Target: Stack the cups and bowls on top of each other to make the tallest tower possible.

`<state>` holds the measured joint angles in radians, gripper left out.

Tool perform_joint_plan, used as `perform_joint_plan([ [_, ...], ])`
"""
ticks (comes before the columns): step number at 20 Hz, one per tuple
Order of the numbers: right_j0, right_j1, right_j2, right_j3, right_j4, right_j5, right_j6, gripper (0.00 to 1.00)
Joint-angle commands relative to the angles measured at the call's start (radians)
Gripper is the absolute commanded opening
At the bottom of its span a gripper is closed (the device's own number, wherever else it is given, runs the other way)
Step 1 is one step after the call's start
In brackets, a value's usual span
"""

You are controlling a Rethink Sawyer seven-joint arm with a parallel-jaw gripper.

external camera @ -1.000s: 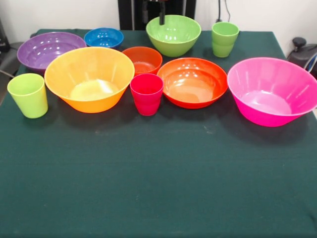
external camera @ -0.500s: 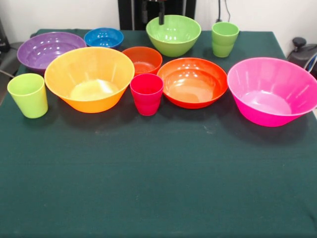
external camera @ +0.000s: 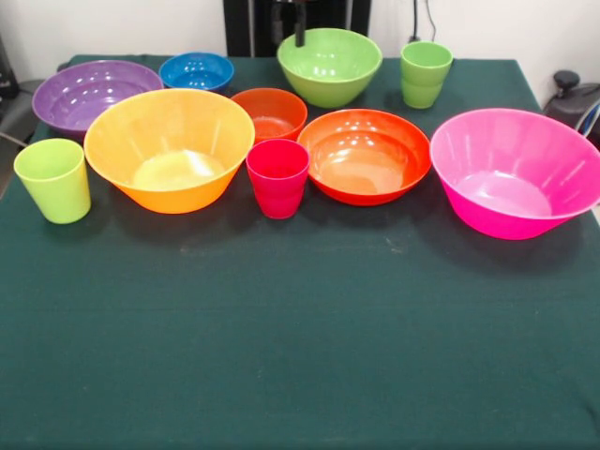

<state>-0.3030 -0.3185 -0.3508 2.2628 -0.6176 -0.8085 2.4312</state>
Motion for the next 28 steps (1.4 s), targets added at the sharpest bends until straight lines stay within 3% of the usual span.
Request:
perform_joint_plan([
  [1, -0.008, 0.015, 0.135, -0.135, -0.035, 0.165, 0.059, 0.00],
  [20, 0.022, 0.024, 0.115, -0.129, 0.012, 0.125, 0.059, 0.00],
  [21, 0.025, 0.025, 0.112, -0.129, 0.016, 0.121, 0.058, 1.00],
  [28, 0.014, 0.013, 0.123, -0.135, -0.008, 0.161, 0.055, 1.00],
])
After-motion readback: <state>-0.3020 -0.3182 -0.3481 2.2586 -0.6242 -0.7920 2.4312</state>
